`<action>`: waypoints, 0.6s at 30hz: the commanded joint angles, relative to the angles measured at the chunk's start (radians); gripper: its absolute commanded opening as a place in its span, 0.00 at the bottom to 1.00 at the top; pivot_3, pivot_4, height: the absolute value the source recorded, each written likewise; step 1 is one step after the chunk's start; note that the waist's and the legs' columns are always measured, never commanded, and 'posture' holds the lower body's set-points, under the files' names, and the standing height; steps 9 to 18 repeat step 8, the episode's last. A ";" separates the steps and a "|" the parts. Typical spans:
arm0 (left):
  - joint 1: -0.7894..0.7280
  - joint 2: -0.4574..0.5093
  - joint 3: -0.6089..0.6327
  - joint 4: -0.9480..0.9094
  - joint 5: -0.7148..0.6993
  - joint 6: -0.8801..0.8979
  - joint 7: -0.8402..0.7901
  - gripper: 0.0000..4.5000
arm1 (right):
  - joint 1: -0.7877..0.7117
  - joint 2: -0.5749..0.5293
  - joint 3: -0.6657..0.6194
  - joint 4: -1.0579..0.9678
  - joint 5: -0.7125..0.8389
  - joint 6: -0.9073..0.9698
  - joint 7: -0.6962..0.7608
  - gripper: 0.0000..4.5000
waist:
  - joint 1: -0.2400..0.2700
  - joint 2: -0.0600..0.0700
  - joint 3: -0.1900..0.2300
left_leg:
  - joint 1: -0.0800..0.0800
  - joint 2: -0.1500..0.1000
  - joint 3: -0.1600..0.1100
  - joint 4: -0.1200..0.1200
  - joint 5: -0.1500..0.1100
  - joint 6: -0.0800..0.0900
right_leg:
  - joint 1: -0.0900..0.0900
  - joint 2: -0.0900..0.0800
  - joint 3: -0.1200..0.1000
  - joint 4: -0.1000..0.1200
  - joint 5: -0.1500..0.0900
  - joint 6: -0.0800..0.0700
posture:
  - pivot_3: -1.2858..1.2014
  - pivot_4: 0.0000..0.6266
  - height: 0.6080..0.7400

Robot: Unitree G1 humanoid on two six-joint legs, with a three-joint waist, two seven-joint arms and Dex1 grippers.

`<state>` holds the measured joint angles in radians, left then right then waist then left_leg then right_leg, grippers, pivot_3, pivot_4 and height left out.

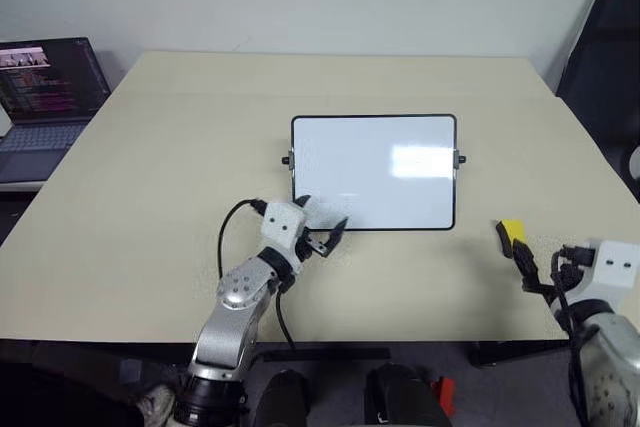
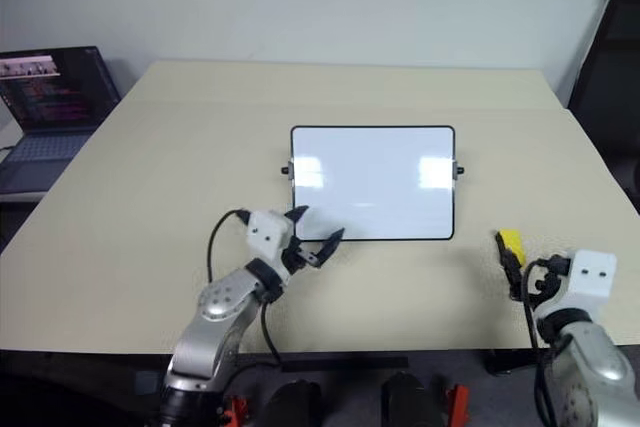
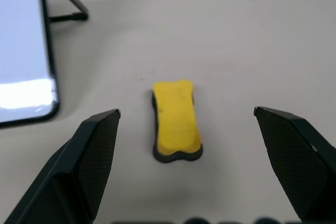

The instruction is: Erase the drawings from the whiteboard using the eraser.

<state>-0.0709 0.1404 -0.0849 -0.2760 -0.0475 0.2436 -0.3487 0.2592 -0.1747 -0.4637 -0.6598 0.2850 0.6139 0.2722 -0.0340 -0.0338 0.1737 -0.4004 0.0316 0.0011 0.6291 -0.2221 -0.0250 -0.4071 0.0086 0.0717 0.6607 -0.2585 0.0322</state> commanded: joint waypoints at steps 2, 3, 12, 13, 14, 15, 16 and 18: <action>0.093 -0.027 0.033 -0.107 0.046 -0.111 0.115 1.00 | 0.133 0.012 0.073 -0.028 -0.041 -0.224 0.053 1.00 | 0.001 0.000 0.000 | 0.001 0.001 0.000 0.000 0.000 0.000 | 0.001 -0.001 0.000 0.000 -0.003 -0.004 | 0.52 0.24 1.00; 0.123 -0.040 0.036 -0.115 0.039 -0.114 0.130 1.00 | 0.163 0.016 0.080 -0.026 -0.043 -0.249 0.055 1.00 | 0.002 0.000 0.000 | 0.001 0.001 0.000 0.000 0.000 0.000 | 0.001 -0.002 0.000 0.000 -0.003 -0.005 | 0.52 0.24 1.00; 0.200 -0.067 0.032 -0.128 0.005 -0.096 0.151 1.00 | 0.209 0.026 0.107 -0.017 -0.045 -0.301 0.033 1.00 | 0.002 0.000 0.000 | 0.001 0.001 0.000 0.001 0.000 0.000 | 0.000 -0.004 0.001 -0.001 -0.004 -0.006 | 0.52 0.24 1.00; 0.200 -0.067 0.032 -0.128 0.005 -0.096 0.151 1.00 | 0.209 0.026 0.107 -0.017 -0.045 -0.301 0.033 1.00 | 0.002 0.000 0.000 | 0.001 0.001 0.000 0.001 0.000 0.000 | 0.000 -0.004 0.001 -0.001 -0.004 -0.006 | 0.52 0.24 1.00; 0.200 -0.067 0.032 -0.128 0.005 -0.096 0.151 1.00 | 0.209 0.026 0.107 -0.017 -0.045 -0.301 0.033 1.00 | 0.002 0.000 0.000 | 0.001 0.001 0.000 0.001 0.000 0.000 | 0.000 -0.004 0.001 -0.001 -0.004 -0.006 | 0.52 0.24 1.00; 0.200 -0.067 0.032 -0.128 0.005 -0.096 0.151 1.00 | 0.209 0.026 0.107 -0.017 -0.045 -0.301 0.033 1.00 | 0.002 0.000 0.000 | 0.001 0.001 0.000 0.001 0.000 0.000 | 0.000 -0.004 0.001 -0.001 -0.004 -0.006 | 0.52 0.24 1.00; 0.200 -0.067 0.032 -0.128 0.005 -0.096 0.151 1.00 | 0.209 0.026 0.107 -0.017 -0.045 -0.301 0.033 1.00 | 0.002 0.000 0.000 | 0.001 0.001 0.000 0.001 0.000 0.000 | 0.000 -0.004 0.001 -0.001 -0.004 -0.006 | 0.52 0.24 1.00; 0.200 -0.067 0.032 -0.128 0.005 -0.096 0.151 1.00 | 0.209 0.026 0.107 -0.017 -0.045 -0.301 0.033 1.00 | 0.002 0.000 0.000 | 0.001 0.001 0.000 0.001 0.000 0.000 | 0.000 -0.004 0.001 -0.001 -0.004 -0.006 | 0.52 0.24 1.00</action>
